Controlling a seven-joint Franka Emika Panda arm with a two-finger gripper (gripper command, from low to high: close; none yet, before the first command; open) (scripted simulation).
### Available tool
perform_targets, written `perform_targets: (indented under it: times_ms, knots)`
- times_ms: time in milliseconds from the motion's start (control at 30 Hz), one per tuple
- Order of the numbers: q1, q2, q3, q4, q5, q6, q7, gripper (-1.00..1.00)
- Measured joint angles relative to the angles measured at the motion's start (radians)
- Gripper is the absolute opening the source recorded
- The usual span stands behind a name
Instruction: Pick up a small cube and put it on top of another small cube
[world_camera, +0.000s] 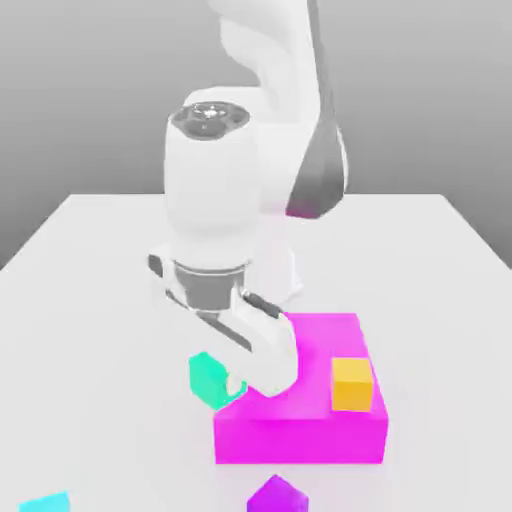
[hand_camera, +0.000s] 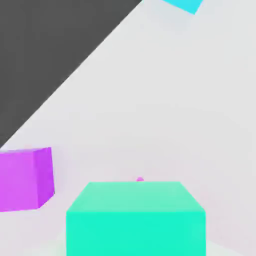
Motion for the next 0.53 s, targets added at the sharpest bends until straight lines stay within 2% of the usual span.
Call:
perform_targets:
  times_ms: [267, 400, 433, 533]
  knots:
    - [0.116, -0.155, 0.141, -0.034, 0.069, -0.116, 0.325, -1.0]
    - [0.119, -0.052, 0.164, -0.063, 0.046, 0.014, 0.378, -1.0]
    - [0.118, -0.024, 0.165, -0.07, 0.038, 0.048, 0.385, 1.0]
    - [0.118, -0.024, 0.165, -0.07, 0.038, 0.048, 0.385, 1.0]
